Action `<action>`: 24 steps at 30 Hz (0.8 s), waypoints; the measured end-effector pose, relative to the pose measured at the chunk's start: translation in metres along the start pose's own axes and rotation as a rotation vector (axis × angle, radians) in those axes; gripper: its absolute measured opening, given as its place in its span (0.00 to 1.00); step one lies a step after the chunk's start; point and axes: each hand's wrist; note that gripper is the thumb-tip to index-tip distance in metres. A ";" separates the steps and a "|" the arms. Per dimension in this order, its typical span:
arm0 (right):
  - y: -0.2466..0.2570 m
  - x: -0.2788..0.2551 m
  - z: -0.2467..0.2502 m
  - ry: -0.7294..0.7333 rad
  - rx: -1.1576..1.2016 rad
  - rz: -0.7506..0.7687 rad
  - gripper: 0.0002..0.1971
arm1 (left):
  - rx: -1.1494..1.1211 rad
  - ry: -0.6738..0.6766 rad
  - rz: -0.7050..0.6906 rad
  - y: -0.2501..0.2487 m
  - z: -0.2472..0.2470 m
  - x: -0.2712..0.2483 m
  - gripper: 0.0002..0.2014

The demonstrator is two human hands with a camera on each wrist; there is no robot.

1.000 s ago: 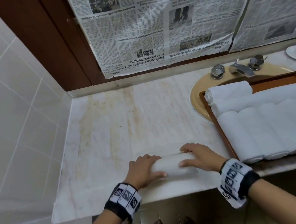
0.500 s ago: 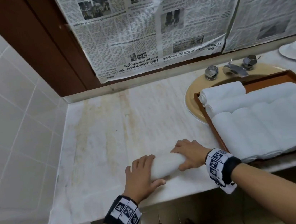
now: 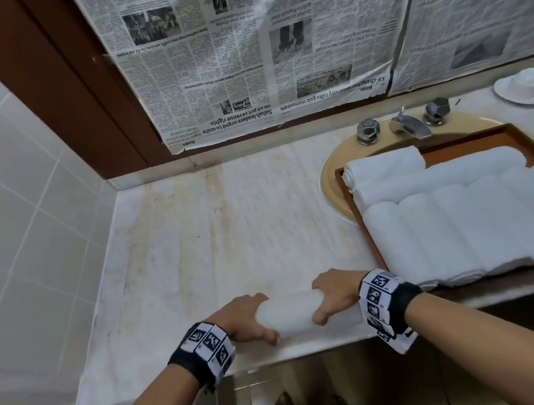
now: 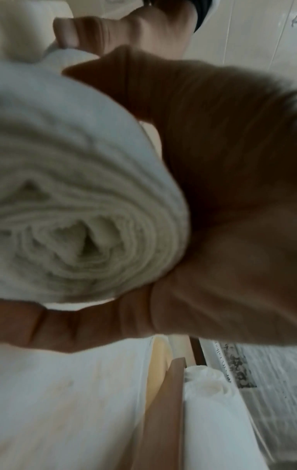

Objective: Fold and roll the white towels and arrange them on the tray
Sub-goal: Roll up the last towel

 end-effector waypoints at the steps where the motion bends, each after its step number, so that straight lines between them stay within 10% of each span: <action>1: -0.002 -0.002 -0.002 0.003 -0.003 0.004 0.30 | 0.013 0.004 -0.007 -0.003 -0.003 -0.001 0.41; 6: -0.009 -0.011 -0.008 -0.071 -0.034 0.053 0.27 | 0.056 -0.015 0.006 -0.005 -0.015 -0.001 0.42; 10: -0.025 -0.018 -0.032 -0.336 0.043 0.098 0.41 | -0.129 -0.136 -0.064 0.006 -0.021 -0.006 0.43; 14: -0.046 -0.028 -0.062 -0.593 0.128 0.181 0.35 | -0.227 -0.351 -0.184 0.022 -0.035 -0.017 0.42; 24: -0.051 -0.018 -0.069 -0.525 -0.013 0.087 0.46 | -0.043 -0.454 -0.176 0.024 -0.061 -0.033 0.45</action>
Point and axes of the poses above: each hand's wrist, its own x-axis towards the middle knuckle, its own z-axis out of the back of the hand, y = z × x, and after that the axes turned 2 degrees about -x, right-handed
